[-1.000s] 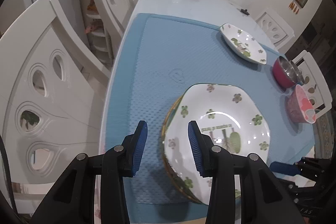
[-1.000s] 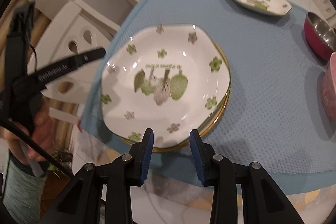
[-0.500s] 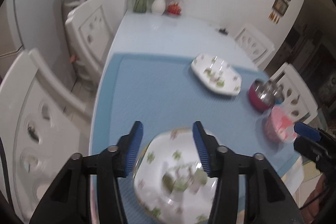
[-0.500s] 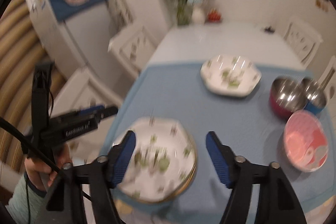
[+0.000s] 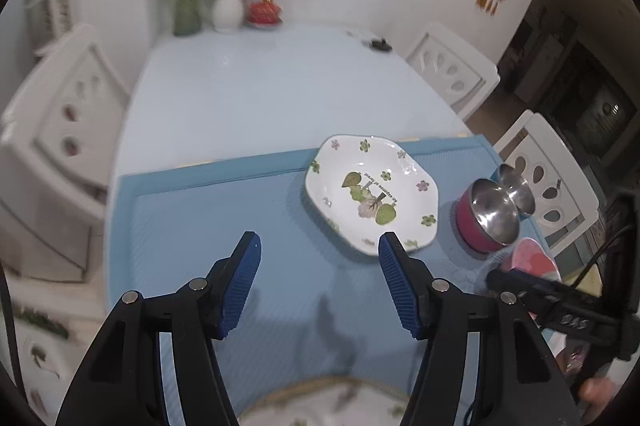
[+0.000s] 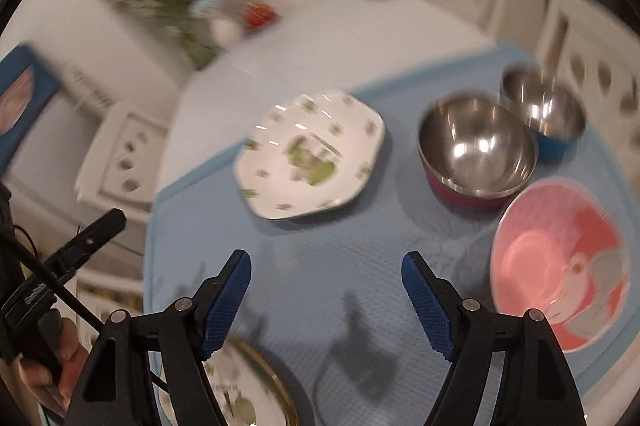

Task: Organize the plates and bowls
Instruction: 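Move both grippers to the second hexagonal plate and close on its rim, then lift the second hexagonal plate with both grippers and carry it toward the stack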

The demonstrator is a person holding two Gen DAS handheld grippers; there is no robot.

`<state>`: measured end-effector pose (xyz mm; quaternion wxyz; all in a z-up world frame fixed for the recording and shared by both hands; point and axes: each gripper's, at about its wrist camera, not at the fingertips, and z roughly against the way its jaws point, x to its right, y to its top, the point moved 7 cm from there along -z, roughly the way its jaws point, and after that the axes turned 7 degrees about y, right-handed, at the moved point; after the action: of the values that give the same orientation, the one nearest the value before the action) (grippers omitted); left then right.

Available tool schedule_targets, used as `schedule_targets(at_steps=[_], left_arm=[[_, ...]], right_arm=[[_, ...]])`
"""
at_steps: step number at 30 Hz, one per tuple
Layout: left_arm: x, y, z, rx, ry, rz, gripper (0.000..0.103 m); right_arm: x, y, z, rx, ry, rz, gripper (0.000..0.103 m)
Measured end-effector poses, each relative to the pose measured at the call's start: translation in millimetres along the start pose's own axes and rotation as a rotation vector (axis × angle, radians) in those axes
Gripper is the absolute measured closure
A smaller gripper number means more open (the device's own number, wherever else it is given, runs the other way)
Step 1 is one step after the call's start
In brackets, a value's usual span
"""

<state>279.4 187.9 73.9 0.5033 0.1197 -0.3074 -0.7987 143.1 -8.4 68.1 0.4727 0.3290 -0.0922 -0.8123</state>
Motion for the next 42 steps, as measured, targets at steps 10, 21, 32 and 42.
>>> schedule_targets(at_steps=[10, 21, 32, 42], left_arm=[[10.0, 20.1, -122.2, -0.157, -0.08, -0.02, 0.046], [14.5, 27.1, -182.0, -0.216, -0.165, 0.011, 0.05], [-12.6, 24.8, -170.4, -0.184, -0.132, -0.016, 0.084], [-29.9, 7.4, -165.7, -0.208, -0.161, 0.059, 0.079]], right_arm=[[42.3, 28.3, -91.2, -0.066, -0.081, -0.107, 0.043], [47.5, 63.0, -135.3, -0.011, -0.086, -0.093, 0.067], [27.0, 44.1, -139.7, -0.065, -0.076, -0.009, 0.069], [10.7, 30.0, -147.5, -0.103, 0.012, 0.078, 0.069]])
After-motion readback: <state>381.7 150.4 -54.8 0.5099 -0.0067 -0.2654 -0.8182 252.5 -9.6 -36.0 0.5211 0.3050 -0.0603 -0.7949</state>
